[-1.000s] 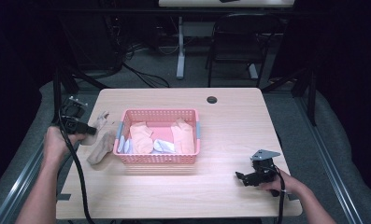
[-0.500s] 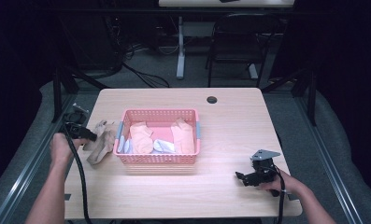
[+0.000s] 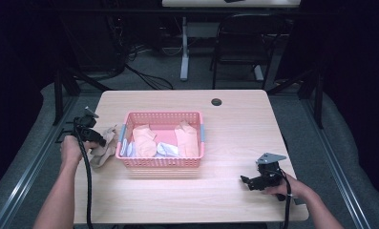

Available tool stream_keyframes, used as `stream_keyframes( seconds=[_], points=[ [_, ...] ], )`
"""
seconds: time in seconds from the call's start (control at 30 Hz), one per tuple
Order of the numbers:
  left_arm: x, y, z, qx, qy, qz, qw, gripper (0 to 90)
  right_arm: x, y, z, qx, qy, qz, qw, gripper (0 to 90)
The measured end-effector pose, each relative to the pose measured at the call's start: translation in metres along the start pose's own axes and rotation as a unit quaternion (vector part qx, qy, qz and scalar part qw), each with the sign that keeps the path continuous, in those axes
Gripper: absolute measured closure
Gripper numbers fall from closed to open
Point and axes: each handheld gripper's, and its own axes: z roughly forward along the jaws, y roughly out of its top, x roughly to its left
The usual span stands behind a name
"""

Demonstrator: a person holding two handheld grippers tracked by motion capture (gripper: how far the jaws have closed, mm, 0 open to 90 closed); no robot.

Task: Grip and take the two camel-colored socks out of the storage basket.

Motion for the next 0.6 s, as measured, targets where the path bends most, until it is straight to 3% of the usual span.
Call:
stream_keyframes(
  seconds=[0.13,0.23,0.43,0.6],
  points=[
    [0.001,-0.003,-0.009,-0.018,0.01,-0.007,0.9998,38.8,0.0,0.0,0.0,0.0,0.0,0.0,1.0,0.0],
    [0.0,-0.009,-0.024,-0.029,0.015,0.003,0.9995,22.7,0.0,0.0,0.0,0.0,0.0,0.0,1.0,0.0],
    [-0.009,-0.019,-0.043,-0.05,0.013,0.021,0.9985,14.6,0.0,0.0,0.0,0.0,0.0,0.0,1.0,0.0],
    [-0.024,-0.033,-0.053,-0.067,0.025,0.046,0.9964,10.7,0.0,0.0,0.0,0.0,0.0,0.0,1.0,0.0]
  ],
)
